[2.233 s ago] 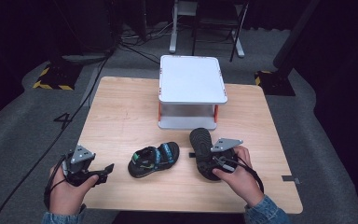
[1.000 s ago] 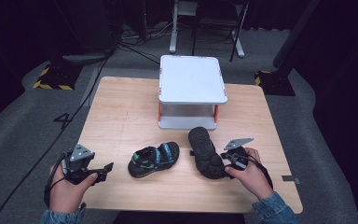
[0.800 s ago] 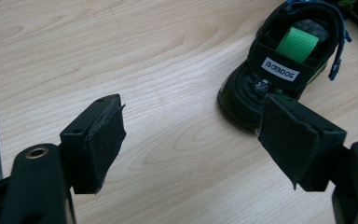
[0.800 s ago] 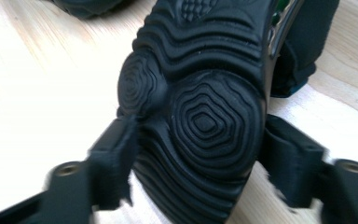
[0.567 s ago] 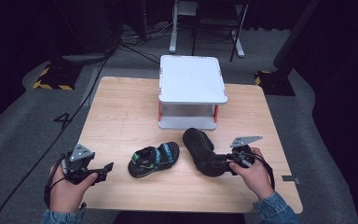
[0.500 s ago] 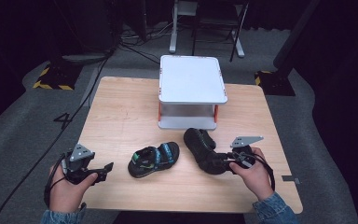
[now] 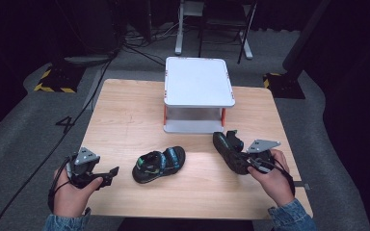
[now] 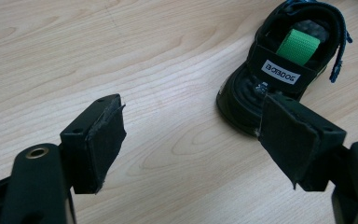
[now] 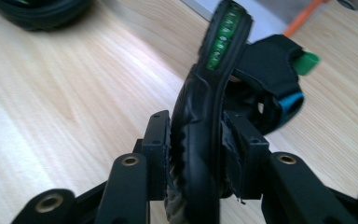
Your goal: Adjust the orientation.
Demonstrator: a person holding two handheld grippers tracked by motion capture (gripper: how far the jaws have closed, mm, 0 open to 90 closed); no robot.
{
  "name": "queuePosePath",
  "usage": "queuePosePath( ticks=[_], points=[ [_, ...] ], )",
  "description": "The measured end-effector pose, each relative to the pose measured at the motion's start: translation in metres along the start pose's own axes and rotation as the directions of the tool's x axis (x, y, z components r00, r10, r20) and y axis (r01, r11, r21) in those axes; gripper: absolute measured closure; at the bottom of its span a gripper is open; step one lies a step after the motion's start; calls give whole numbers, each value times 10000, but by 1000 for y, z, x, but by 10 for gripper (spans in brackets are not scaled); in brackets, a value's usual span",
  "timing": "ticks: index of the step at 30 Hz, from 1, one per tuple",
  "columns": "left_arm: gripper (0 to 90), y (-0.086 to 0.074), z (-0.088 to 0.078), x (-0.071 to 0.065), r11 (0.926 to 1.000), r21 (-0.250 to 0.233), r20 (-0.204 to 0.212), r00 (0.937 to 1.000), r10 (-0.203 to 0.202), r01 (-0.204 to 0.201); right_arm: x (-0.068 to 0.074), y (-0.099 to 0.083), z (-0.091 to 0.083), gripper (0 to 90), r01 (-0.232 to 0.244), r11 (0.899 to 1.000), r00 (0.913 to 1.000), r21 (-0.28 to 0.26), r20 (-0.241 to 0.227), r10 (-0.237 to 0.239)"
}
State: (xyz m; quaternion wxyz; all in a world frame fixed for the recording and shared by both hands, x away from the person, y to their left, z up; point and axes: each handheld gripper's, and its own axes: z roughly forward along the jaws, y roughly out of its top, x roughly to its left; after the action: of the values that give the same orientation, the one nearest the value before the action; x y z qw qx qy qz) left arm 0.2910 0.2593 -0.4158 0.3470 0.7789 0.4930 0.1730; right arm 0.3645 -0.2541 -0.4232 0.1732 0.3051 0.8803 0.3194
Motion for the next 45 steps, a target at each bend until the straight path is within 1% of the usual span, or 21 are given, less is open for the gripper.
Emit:
queuePosePath(
  ticks=[2,4,8,11,12,13,14,16,17,18,21,22,23,27,30,33,34,36,41,43,45],
  points=[
    [227,1,1,0,10000,-8,30,10000,11,-11,7,0,1,621,572,9984,9984,-47,-13,-572],
    [227,2,1,0,10000,-12,71,10000,-17,17,16,1,2,613,1296,9915,9916,-109,79,-1295],
    [228,4,4,0,10000,-14,158,9999,49,-49,33,4,5,551,2495,9678,9672,-339,-398,-2507],
    [228,7,8,-1,9999,5,224,9997,101,-102,47,5,13,527,2787,9590,9538,-518,-1019,-2827],
    [228,7,9,-1,9999,-3,249,9996,146,-146,54,4,19,566,2856,9563,9467,-623,-1370,-2916],
    [228,8,9,-2,9999,-5,287,9995,140,-140,54,4,19,566,2856,9563,9467,-623,-1370,-2916],
    [228,9,10,-2,9999,9,308,9994,152,-152,56,4,21,658,2832,9573,9424,-573,-1686,-2889],
    [228,10,11,-3,9999,9,331,9994,143,-144,61,1,27,646,2665,9636,9336,-209,-2428,-2634],
    [228,11,11,-2,9999,22,320,9994,163,-164,62,-1,31,592,2784,9604,9345,-51,-2297,-2721],
    [228,11,12,-2,9998,9,376,9991,177,-177,64,-4,36,582,2967,9538,9395,475,-1938,-2826],
    [228,11,13,-2,9998,36,400,9990,180,-181,63,-6,38,544,2764,9599,9434,479,-2038,-2615],
    [228,11,13,-2,9999,44,383,9991,164,-165,63,-3,33,506,2490,9684,9470,146,-2130,-2403],
    [228,11,13,-2,9999,64,387,9992,132,-135,63,-3,33,506,2490,9684,9470,146,-2130,-2403],
    [228,10,12,-1,9999,71,356,9993,133,-135,57,5,19,469,1702,9840,9632,-520,-2018,-1772],
    [228,7,9,-1,10000,28,267,9996,64,-64,53,14,11,439,1039,9888,9765,-1075,-1777,-1219],
    [228,4,5,0,10000,0,145,9999,-18,18,52,26,11,437,468,9875,9844,-1508,-1608,-712],
    [229,3,4,0,10000,0,146,9999,-81,81,54,34,16,448,281,9867,9892,-1598,-1378,-505],
    [229,2,1,2,9999,-18,81,9999,-110,110,56,38,20,456,256,9861,9897,-1643,-1347,-481],
    [230,0,-1,4,9998,-78,41,9998,-181,181,67,56,41,555,-174,9870,9840,-1601,-1781,-115],
    [230,0,-1,5,9998,-76,76,9998,-157,157,69,59,46,628,-241,9891,9842,-1455,-1772,-21],
    [230,0,0,5,9998,-56,68,9998,-173,174,71,61,48,793,-200,9897,9846,-1415,-1749,-51]
  ],
)
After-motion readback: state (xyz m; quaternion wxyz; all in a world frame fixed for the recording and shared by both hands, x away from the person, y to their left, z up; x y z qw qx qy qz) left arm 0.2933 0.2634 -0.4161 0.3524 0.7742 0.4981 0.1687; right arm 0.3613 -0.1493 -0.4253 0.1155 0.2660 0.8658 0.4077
